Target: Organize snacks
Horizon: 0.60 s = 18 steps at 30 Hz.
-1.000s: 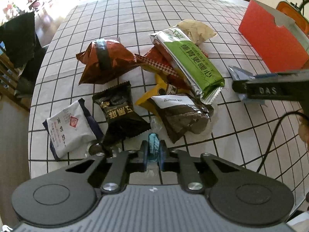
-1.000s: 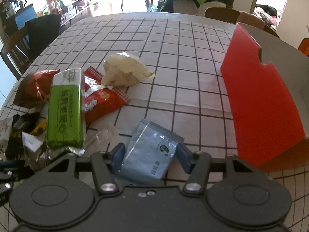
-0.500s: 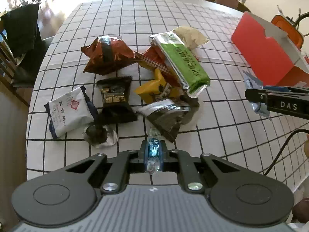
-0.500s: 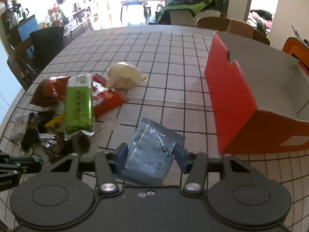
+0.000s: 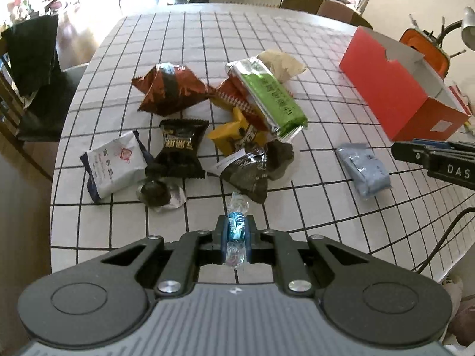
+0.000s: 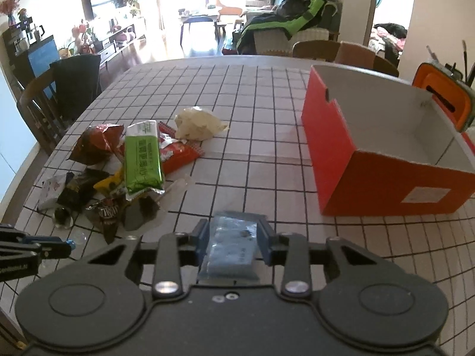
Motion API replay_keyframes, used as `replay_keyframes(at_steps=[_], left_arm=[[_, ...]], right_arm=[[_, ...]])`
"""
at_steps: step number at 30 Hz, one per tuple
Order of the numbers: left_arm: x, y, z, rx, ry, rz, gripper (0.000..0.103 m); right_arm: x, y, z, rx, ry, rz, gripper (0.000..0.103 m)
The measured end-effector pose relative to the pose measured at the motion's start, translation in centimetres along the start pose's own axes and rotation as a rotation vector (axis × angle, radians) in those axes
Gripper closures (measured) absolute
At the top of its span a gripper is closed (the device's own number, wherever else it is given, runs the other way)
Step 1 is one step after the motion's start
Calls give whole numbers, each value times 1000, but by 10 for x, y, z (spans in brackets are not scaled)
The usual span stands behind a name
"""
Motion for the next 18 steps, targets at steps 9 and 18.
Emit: replay_keyframes(at_steps=[9,18], left_arm=[[-7,3,7,-8,10,8,92],[-9,3,9,-2,6,-13,92]], right_arm=[[6,17,20,53,-73,9,56],[35,13,34,-1,-92,-13,15]])
Point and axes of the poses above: each gripper's, at about its wrist camera, not at the fingertips, and x roughly the way its jaws point, y to its right, z to its underside, the point moved 2 cm from there along x, roughly the way its jaws point, and after that the axes turned 15 degrees about y, right-handed, at the moved point
